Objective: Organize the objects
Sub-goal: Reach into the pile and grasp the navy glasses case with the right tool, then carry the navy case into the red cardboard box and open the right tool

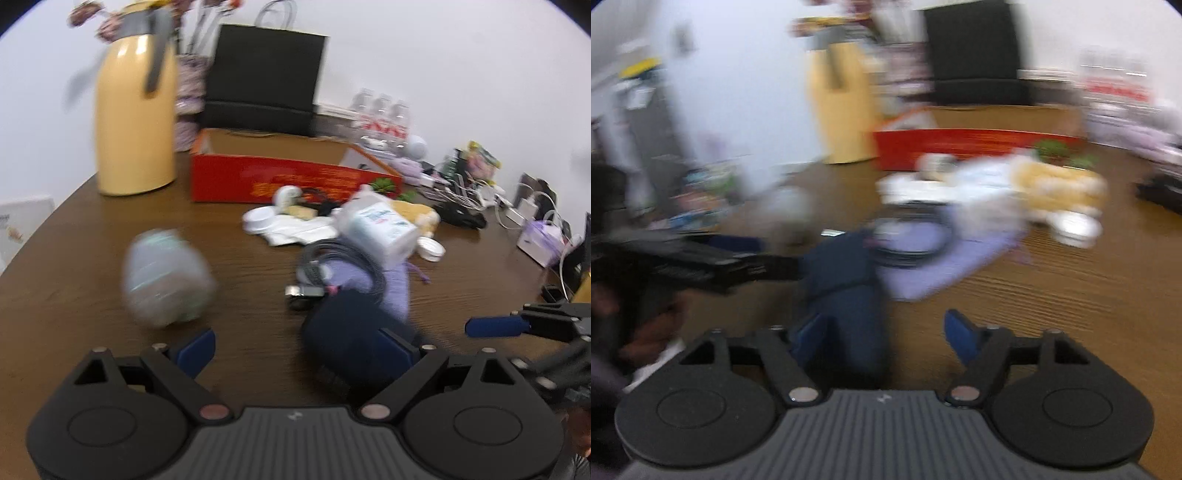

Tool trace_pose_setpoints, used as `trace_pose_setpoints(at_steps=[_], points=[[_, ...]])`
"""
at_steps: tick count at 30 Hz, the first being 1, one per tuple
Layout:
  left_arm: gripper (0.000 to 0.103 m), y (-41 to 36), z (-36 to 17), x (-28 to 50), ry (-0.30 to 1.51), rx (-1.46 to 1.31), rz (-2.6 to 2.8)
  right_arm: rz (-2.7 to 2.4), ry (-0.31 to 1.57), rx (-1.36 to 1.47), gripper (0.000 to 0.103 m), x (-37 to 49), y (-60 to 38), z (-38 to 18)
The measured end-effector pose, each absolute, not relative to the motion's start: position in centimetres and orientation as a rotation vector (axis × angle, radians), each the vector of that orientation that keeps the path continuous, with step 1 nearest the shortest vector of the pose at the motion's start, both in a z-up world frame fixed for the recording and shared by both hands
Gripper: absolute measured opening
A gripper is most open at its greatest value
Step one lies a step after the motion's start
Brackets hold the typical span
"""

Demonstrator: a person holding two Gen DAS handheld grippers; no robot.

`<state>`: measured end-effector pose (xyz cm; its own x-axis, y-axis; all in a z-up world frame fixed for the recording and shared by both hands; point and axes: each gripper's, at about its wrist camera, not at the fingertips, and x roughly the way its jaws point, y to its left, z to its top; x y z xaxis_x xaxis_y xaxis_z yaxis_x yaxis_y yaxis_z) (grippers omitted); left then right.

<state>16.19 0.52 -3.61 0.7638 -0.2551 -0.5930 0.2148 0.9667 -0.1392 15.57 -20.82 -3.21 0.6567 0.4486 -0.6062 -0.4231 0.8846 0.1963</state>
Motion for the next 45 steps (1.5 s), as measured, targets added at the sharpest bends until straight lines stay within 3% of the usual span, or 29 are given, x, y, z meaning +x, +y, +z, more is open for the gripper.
trace_pose_setpoints(at_steps=[3, 7, 10, 13, 15, 17, 19, 20, 26, 29, 33, 34, 41, 42, 45], points=[[0.09, -1.0, -3.9, 17.3, 0.599, -0.003, -0.28, 0.41, 0.694, 0.136, 0.075, 14.8, -22.0, -2.7], [0.068, -1.8, -4.8, 19.5, 0.658, 0.013, -0.278, 0.53, 0.714, 0.185, 0.083, 12.8, -21.9, -2.7], [0.058, -1.9, -4.9, 18.8, 0.671, -0.004, -0.281, 0.566, 0.734, 0.091, 0.086, 11.0, -20.1, -3.2], [0.048, -1.7, -4.7, 17.4, 0.684, 0.009, -0.26, 0.509, 0.747, 0.044, 0.081, 10.5, -19.0, -4.0], [0.043, -1.7, -4.4, 16.2, 0.684, 0.021, -0.216, 0.396, 0.742, 0.054, 0.083, 11.1, -19.4, -4.0], [0.047, -1.5, -4.2, 15.2, 0.69, 0.034, -0.209, 0.379, 0.721, 0.112, 0.082, 11.3, -20.6, -3.6], [0.062, -0.7, -4.0, 14.9, 0.711, -0.019, -0.195, 0.42, 0.727, 0.162, 0.083, 11.7, -21.4, -3.0], [0.064, -0.3, -3.9, 14.8, 0.724, -0.051, -0.195, 0.432, 0.721, 0.18, 0.083, 11.8, -21.6, -2.9], [0.066, 0.8, -2.7, 12.7, 0.763, -0.113, -0.267, 0.416, 0.713, 0.237, 0.08, 14.3, -21.5, -3.8], [0.064, 0.1, -2.7, 11.8, 0.773, -0.072, -0.334, 0.422, 0.717, 0.269, 0.072, 15.6, -21.4, -4.6], [0.046, -0.4, -3.7, 11.8, 0.818, -0.075, -0.336, 0.427, 0.744, 0.278, 0.052, 15.4, -21.0, -4.9], [0.042, -0.1, -3.7, 11.8, 0.815, -0.092, -0.325, 0.426, 0.746, 0.285, 0.05, 15.1, -21.1, -4.8], [0.042, 1.6, -4.4, 13.1, 0.852, -0.235, -0.29, 0.396, 0.76, 0.324, 0.053, 13.3, -21.2, -4.8], [0.033, 1.6, -4.4, 13.3, 0.851, -0.246, -0.301, 0.405, 0.758, 0.348, 0.054, 13.4, -21.4, -5.0], [0.03, 1.2, -4.1, 13.6, 0.803, -0.251, -0.277, 0.367, 0.722, 0.387, 0.041, 13.7, -21.7, -5.2]])
